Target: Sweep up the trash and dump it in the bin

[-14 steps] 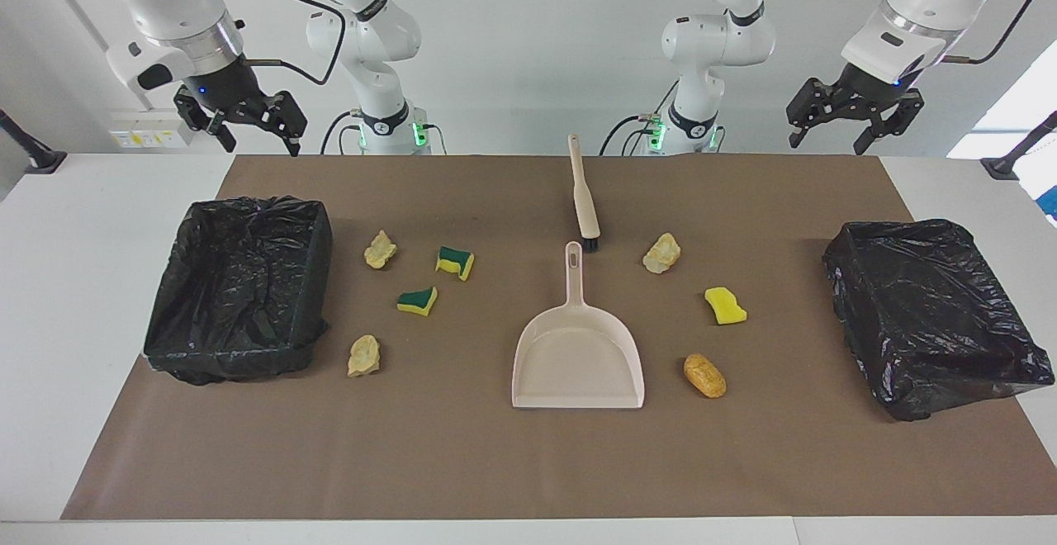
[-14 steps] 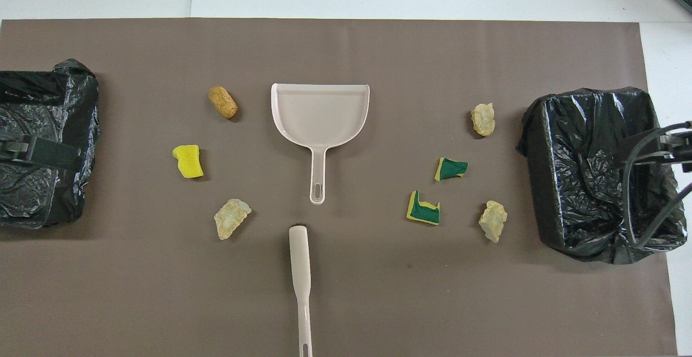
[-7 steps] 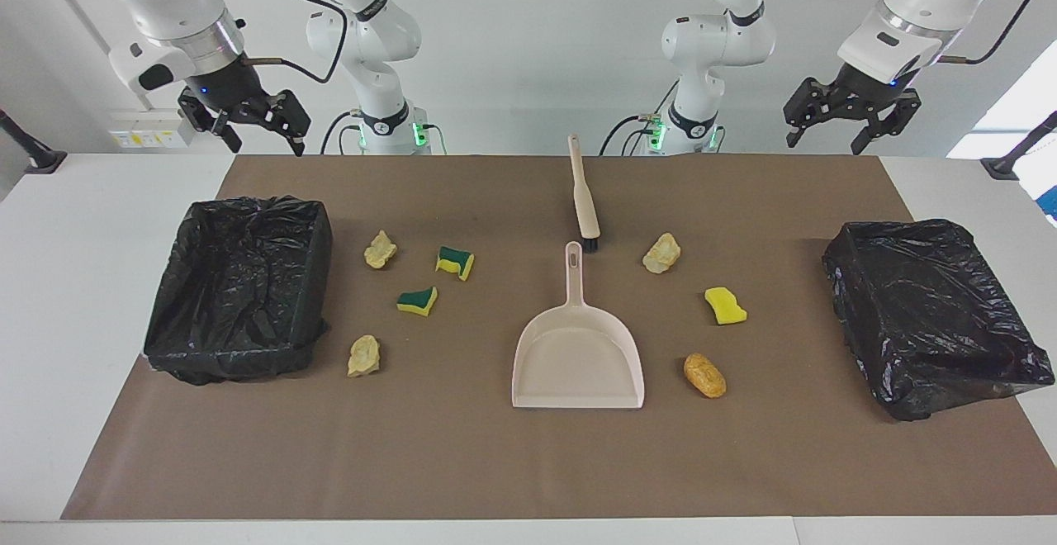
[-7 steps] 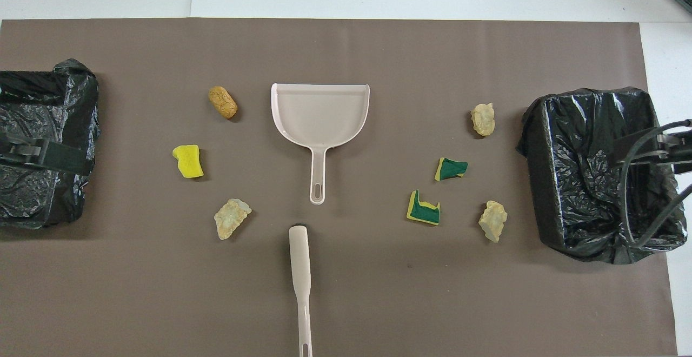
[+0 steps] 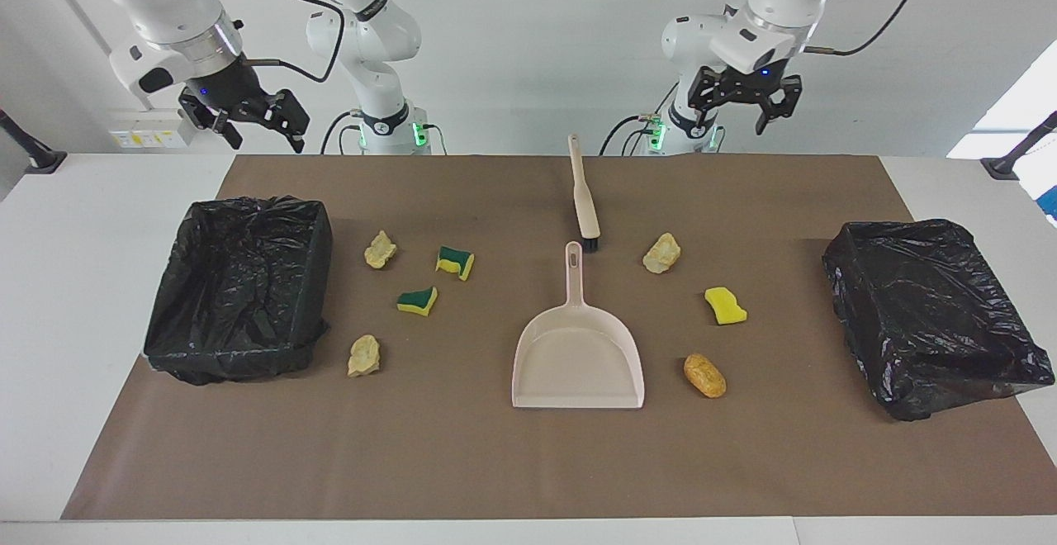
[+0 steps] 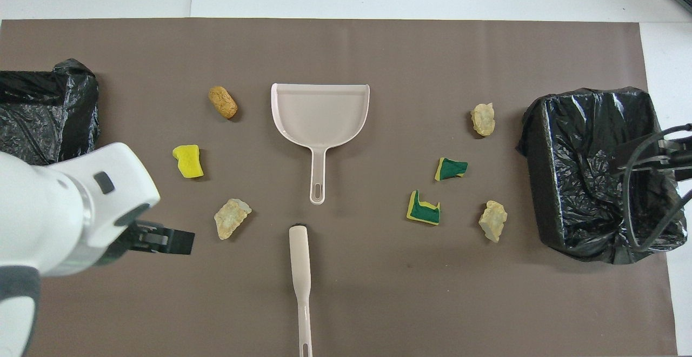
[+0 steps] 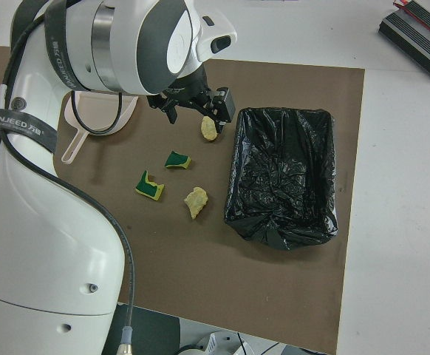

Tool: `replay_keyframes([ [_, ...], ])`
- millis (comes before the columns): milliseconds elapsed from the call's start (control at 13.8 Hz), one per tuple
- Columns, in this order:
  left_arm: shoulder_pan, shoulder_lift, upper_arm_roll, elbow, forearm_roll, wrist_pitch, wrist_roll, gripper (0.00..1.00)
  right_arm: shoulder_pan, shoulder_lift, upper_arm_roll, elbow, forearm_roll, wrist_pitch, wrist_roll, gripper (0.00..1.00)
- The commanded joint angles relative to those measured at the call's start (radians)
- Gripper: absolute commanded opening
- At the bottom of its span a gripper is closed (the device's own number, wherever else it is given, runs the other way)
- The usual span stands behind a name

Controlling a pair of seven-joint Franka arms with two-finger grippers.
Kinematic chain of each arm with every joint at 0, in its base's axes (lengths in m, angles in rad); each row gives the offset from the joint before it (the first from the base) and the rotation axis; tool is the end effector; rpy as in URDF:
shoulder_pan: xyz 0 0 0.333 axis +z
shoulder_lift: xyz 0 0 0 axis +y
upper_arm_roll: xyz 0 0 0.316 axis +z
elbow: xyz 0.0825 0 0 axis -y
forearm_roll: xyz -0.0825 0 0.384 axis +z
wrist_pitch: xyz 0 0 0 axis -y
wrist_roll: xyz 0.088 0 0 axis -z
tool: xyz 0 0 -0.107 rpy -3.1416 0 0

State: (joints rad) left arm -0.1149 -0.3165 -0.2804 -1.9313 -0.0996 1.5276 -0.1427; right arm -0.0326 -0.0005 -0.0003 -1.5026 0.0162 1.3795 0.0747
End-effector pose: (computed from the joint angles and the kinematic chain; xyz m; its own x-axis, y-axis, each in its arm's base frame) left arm 0.4037 -0.1993 0.6037 0.9678 -0.2311 -0.0993 -0.2324 -0.9726 -0.0009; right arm 0.5338 -0.0156 0.6408 0.9869 -0.1041 -0.1231 -0.1057 -0.9944 -0.0070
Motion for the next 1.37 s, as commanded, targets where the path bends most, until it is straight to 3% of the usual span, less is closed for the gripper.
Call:
replay_keyframes([
  [0, -0.003, -0.105, -0.09, -0.199, -0.057, 0.083, -0.076, 1.0, 0.003, 0.028, 0.011, -0.013, 0.019, 0.001, 0.008, 1.0],
  [289, -0.022, -0.164, -0.215, -0.366, -0.178, 0.207, -0.184, 1.0, 0.055, 0.114, 0.062, -0.013, 0.051, 0.079, 0.054, 1.0],
  [795, -0.029, -0.133, -0.482, -0.589, -0.314, 0.537, -0.408, 1.0, 0.282, 0.284, 0.065, -0.016, 0.117, 0.361, 0.347, 1.0],
  [939, -0.031, -0.099, -0.52, -0.603, -0.409, 0.557, -0.423, 1.0, 0.341, 0.33, 0.065, -0.015, 0.114, 0.43, 0.431, 1.0],
  [1156, -0.026, -0.056, -0.554, -0.652, -0.42, 0.641, -0.425, 1.0, 0.408, 0.39, 0.065, -0.015, 0.108, 0.495, 0.51, 1.0],
  [1300, -0.015, -0.041, -0.554, -0.649, -0.423, 0.666, -0.423, 0.9, 0.425, 0.396, 0.065, -0.015, 0.102, 0.521, 0.533, 1.0],
])
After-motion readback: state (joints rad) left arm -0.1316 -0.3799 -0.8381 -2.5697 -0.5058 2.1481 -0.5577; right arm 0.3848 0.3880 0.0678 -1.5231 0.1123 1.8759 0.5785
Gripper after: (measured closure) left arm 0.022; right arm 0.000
